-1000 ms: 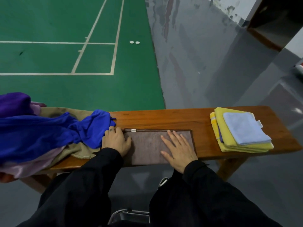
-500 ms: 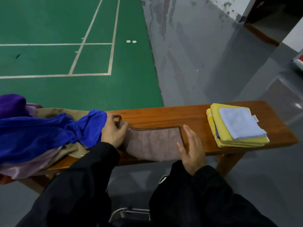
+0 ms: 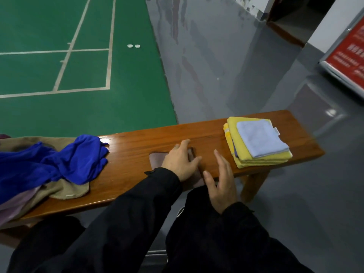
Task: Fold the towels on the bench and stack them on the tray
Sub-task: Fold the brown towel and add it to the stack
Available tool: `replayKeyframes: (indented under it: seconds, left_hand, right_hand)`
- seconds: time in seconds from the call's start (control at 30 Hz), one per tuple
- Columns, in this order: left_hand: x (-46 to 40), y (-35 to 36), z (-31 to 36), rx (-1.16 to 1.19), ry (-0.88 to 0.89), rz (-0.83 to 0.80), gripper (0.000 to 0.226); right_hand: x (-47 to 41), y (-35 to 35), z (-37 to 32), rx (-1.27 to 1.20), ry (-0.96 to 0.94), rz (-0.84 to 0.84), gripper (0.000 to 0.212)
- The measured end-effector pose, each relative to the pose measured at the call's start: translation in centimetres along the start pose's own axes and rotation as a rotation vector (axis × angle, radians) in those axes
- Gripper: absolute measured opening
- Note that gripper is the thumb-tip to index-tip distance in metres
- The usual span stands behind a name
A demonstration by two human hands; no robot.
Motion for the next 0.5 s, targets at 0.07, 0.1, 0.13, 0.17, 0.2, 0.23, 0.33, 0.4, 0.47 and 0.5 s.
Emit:
replayKeyframes:
  seconds: [0.07,0.1,0.13,0.17,0.2,0.23,0.33,0.4,0.47,0.5]
  left_hand:
    - [1.5,0.2,1.7,0.13,0.175,-0.007,0.056]
    - [2.8,-0.5,1.8,0.189,0.261,0.073,0.044]
    - [4.3,-1.5,1.1,0.232,0.302,0.196,0.032]
    - [5.8,-2.2,-0.6,0.247,0.285,0.318,0.023]
    - [7.0,-2.3,-2.8,0.223,0.207,0.393,0.017]
    - [8.0,-1.9,-5.1,0.172,0.106,0.415,0.016]
    - [9.6,1.2,-8.5,-0.043,-0.001,0.286,0.033]
    - [10.3,2.2,-8.7,-0.028,0.033,0.281,0.04]
    - [10.6,1.7,-9.3,0.12,-0.024,0.355,0.043]
    - [10.6,1.3,-9.6,0.193,-0.067,0.383,0.044]
  right_hand:
    - [0.2,-0.2,0.6,-0.006,0.025,-0.002,0.059]
    - [0.2,-0.2,0.9,-0.006,0.04,0.002,0.056]
    - [0.1,-0.2,1.2,-0.004,0.055,0.01,0.053]
    - [-0.1,-0.1,1.4,0.007,0.065,0.017,0.049]
    - [-0.4,0.2,1.6,0.029,0.07,0.013,0.045]
    - [-0.7,0.7,1.7,0.064,0.069,-0.008,0.039]
    - [-1.4,3.0,1.2,0.206,0.084,-0.109,0.024]
    - [-1.7,4.1,1.0,0.264,0.176,-0.18,0.022]
    - [-2.0,4.9,1.0,0.306,0.3,-0.263,0.03]
    - [-2.1,5.3,1.1,0.323,0.355,-0.299,0.035]
Point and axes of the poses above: each hand's wrist, its own x-axis away from the middle knuckle, its own y-axis out of the palm, z = x × y, the point moved 9 cm from there along -x, towards the middle knuckle, and after that the axes turned 5 degrees about -z, right-handed, at the moved point
